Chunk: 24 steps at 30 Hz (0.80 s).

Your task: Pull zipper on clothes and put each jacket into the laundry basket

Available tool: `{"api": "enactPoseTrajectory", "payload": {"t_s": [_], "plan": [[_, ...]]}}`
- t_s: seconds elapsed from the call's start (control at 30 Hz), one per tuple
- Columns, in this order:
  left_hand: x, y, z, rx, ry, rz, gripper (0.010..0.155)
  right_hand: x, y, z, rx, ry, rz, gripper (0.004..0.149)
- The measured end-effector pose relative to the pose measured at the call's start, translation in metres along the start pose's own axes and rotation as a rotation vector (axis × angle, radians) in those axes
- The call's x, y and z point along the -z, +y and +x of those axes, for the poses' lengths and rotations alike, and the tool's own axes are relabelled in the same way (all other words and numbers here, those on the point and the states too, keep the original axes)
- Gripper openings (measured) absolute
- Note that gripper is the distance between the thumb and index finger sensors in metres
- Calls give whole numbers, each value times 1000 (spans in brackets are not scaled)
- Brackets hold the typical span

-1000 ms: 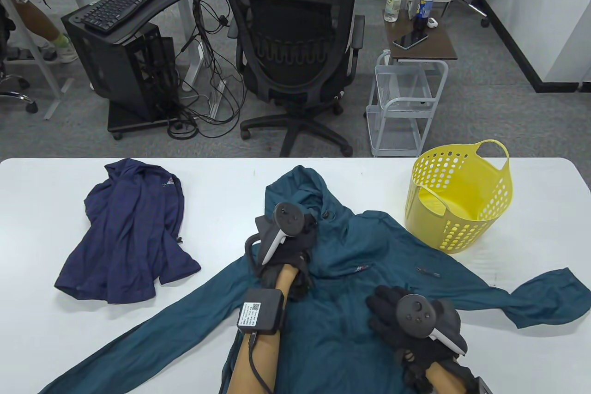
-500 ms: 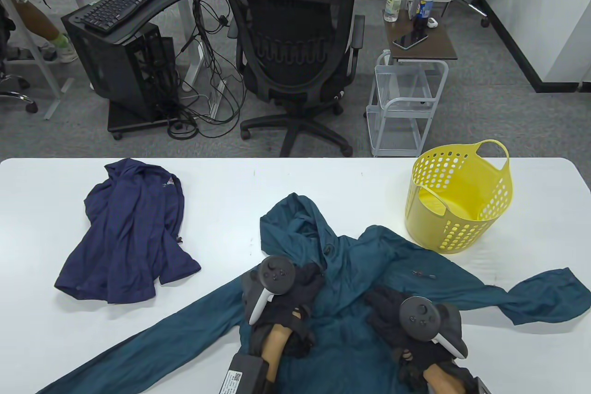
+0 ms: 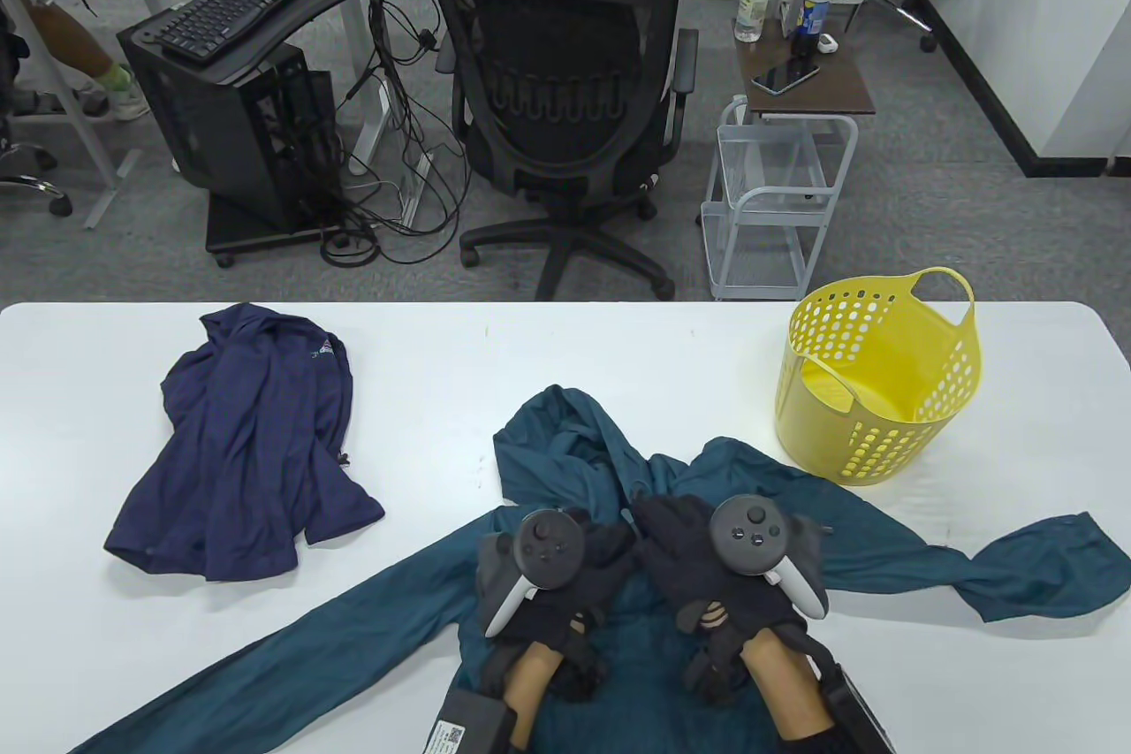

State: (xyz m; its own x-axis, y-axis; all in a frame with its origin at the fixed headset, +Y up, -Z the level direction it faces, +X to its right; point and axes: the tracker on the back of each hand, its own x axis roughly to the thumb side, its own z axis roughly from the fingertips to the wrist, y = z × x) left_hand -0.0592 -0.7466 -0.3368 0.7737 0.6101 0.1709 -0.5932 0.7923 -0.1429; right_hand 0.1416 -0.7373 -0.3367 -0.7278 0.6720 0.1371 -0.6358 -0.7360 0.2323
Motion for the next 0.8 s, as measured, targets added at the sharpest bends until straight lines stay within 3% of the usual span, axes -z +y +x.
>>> {"api": "enactPoseTrajectory", "payload": {"t_s": [0.13,0.33,0.53,0.67,0.8], "plan": [[1,-3,-1,43,-6,-20,43,-1,3,-4,8,-36,-101,63],[1,-8,7,84,-10,-17,44,-9,-3,-7,139,-65,-323,41],[4,-3,3,-68,71,-1,44,-25,-7,1,69,-175,-455,38],[9,4,-13,-233,147,-13,43,-32,-7,8,-80,-210,-514,38],[13,5,-25,-271,207,-32,43,-34,1,18,-300,-265,-534,40]]}}
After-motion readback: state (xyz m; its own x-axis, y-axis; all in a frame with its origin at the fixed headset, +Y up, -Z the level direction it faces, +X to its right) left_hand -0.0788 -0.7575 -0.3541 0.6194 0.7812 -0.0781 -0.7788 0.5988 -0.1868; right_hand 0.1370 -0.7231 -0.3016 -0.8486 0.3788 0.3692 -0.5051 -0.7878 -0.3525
